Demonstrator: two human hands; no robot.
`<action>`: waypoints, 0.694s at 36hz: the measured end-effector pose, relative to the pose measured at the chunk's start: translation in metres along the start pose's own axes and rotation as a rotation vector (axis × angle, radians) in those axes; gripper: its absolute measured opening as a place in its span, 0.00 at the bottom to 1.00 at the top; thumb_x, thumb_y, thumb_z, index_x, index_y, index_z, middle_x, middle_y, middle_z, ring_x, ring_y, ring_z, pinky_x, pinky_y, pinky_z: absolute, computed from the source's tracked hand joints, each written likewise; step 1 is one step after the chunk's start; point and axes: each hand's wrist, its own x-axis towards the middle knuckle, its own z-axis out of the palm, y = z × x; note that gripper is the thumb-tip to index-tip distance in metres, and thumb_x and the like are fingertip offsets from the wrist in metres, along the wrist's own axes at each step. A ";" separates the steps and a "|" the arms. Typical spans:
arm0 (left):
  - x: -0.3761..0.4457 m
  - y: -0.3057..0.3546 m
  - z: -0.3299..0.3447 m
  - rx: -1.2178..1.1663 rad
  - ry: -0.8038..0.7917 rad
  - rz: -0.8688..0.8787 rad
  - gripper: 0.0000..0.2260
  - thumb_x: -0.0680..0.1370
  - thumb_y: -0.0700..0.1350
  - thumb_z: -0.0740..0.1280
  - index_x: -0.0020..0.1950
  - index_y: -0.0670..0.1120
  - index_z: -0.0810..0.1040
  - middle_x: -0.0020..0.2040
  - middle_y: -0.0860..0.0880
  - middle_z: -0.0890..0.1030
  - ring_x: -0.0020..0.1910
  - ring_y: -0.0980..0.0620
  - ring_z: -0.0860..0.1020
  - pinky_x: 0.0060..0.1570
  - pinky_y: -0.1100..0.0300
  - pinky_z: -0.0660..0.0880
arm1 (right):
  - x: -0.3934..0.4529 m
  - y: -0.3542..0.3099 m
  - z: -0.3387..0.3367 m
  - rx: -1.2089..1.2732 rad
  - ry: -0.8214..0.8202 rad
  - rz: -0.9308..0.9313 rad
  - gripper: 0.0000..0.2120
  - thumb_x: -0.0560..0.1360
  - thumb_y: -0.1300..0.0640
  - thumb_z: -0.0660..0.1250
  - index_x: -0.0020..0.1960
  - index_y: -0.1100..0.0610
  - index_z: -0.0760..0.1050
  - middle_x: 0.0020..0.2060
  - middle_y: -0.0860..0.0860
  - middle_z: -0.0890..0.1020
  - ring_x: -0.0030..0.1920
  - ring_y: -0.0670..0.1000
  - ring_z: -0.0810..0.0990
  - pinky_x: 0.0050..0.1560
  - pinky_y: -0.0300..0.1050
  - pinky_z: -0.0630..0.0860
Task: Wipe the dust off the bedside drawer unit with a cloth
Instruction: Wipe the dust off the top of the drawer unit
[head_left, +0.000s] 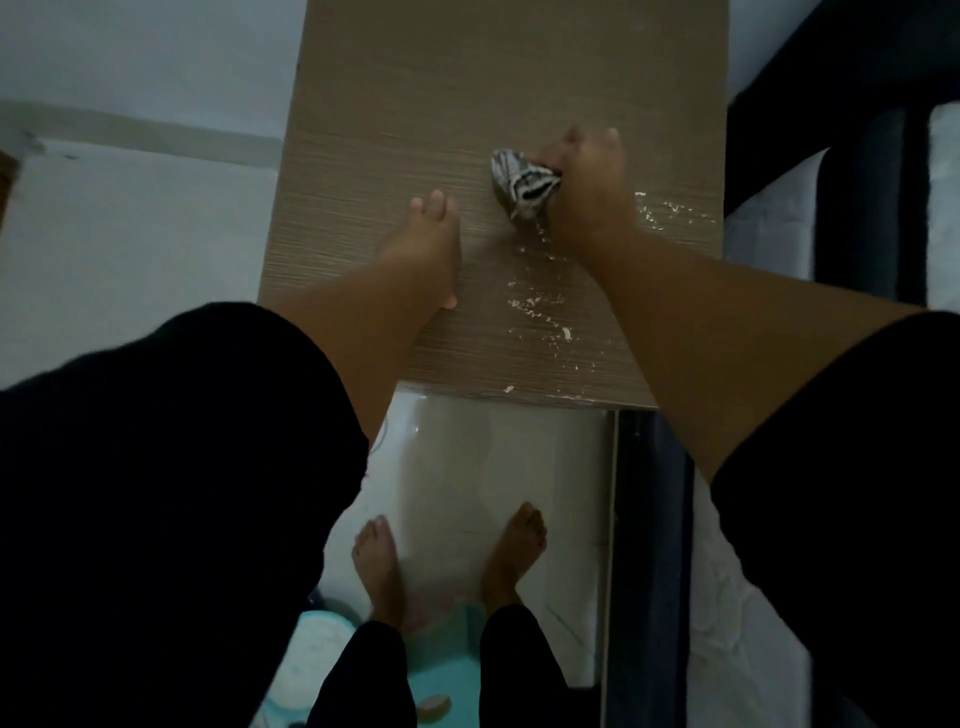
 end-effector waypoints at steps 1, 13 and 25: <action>0.001 0.000 0.000 -0.007 -0.002 -0.001 0.49 0.72 0.42 0.73 0.78 0.40 0.40 0.79 0.44 0.40 0.78 0.43 0.42 0.76 0.49 0.52 | 0.007 -0.001 0.000 -0.018 0.003 0.019 0.15 0.76 0.61 0.62 0.62 0.57 0.76 0.61 0.56 0.75 0.60 0.54 0.73 0.55 0.40 0.68; 0.006 0.000 -0.001 -0.020 -0.015 -0.015 0.50 0.71 0.40 0.74 0.79 0.42 0.39 0.79 0.46 0.39 0.78 0.45 0.42 0.77 0.50 0.52 | 0.027 -0.003 -0.014 -0.105 -0.142 0.082 0.15 0.78 0.64 0.62 0.64 0.64 0.73 0.62 0.60 0.76 0.64 0.59 0.74 0.61 0.48 0.71; -0.002 0.006 0.002 -0.013 0.011 -0.033 0.48 0.72 0.39 0.73 0.78 0.39 0.40 0.79 0.43 0.41 0.78 0.43 0.44 0.77 0.50 0.51 | -0.092 0.011 0.000 -0.060 -0.412 -0.120 0.24 0.69 0.60 0.72 0.64 0.51 0.76 0.52 0.53 0.75 0.61 0.58 0.73 0.56 0.43 0.69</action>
